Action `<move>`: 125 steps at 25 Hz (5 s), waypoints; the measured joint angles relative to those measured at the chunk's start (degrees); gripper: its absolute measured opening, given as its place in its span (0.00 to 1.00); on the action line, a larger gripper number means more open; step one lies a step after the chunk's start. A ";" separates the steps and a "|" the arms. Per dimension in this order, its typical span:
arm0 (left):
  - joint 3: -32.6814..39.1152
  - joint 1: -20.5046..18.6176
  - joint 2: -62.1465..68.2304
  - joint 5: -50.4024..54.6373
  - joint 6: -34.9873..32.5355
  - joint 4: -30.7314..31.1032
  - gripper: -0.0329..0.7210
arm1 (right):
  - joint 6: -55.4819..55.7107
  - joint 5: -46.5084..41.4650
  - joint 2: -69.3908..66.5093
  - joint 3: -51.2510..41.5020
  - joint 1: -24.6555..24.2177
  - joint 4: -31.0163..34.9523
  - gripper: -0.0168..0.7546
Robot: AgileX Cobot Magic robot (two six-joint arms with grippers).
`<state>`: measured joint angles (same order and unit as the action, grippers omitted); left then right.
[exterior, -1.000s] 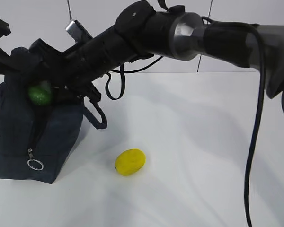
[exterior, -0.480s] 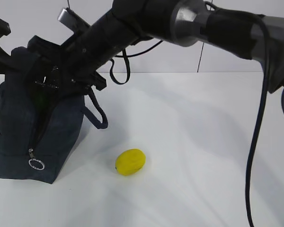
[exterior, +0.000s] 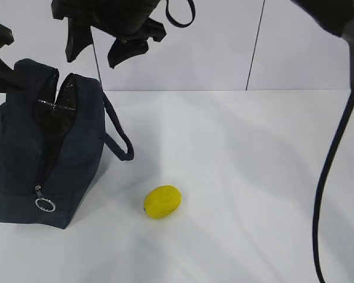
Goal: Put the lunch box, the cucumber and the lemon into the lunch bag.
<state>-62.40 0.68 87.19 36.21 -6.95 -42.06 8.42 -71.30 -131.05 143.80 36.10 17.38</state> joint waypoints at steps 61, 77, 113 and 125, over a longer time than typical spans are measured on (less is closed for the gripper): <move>0.00 0.00 0.00 0.00 -1.13 0.24 0.04 | 32.61 27.57 23.51 -65.16 5.17 -10.59 0.69; 0.00 0.00 0.00 0.00 -1.13 0.24 0.04 | 70.08 28.56 19.09 -65.30 5.17 -20.37 0.69; 0.00 0.00 0.00 -0.09 -1.13 0.24 0.04 | 75.42 37.96 10.14 -64.72 5.17 -19.83 0.65; 0.00 0.00 0.00 -0.09 -1.13 0.24 0.04 | 73.01 36.35 10.14 -64.46 5.17 -17.87 0.54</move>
<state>-62.40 0.68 87.19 36.12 -8.08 -41.83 81.42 -34.96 -120.91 79.34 41.26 -0.48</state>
